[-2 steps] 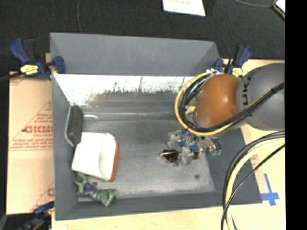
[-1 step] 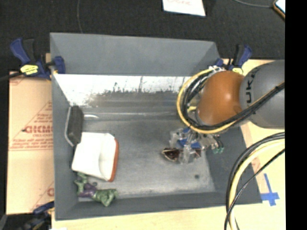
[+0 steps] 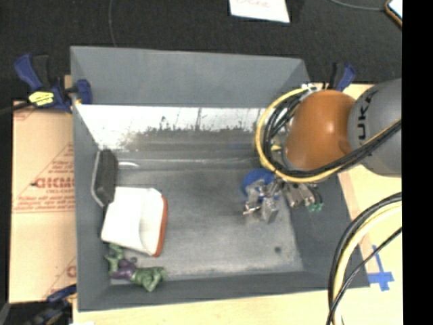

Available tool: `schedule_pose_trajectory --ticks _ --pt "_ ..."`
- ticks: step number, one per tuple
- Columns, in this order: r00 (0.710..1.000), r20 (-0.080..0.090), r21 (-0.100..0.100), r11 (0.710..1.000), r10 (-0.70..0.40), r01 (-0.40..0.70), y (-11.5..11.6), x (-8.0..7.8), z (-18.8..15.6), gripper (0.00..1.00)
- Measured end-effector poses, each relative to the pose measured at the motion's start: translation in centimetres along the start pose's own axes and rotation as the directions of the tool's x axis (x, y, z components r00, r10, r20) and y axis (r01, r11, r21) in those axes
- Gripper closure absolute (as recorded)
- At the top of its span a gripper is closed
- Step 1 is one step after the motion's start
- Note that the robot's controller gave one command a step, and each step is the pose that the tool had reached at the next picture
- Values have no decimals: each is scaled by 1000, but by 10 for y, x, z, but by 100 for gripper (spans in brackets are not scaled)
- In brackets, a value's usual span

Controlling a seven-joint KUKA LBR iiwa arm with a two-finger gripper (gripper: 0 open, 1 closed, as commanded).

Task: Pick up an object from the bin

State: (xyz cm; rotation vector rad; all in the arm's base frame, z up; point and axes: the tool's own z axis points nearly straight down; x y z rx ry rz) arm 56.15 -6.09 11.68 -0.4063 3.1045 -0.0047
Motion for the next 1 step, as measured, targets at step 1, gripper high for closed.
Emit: schedule_pose_trajectory --ticks 1 --pt "1000 6 2 1000 1 -1 -1 -2 -46 100"
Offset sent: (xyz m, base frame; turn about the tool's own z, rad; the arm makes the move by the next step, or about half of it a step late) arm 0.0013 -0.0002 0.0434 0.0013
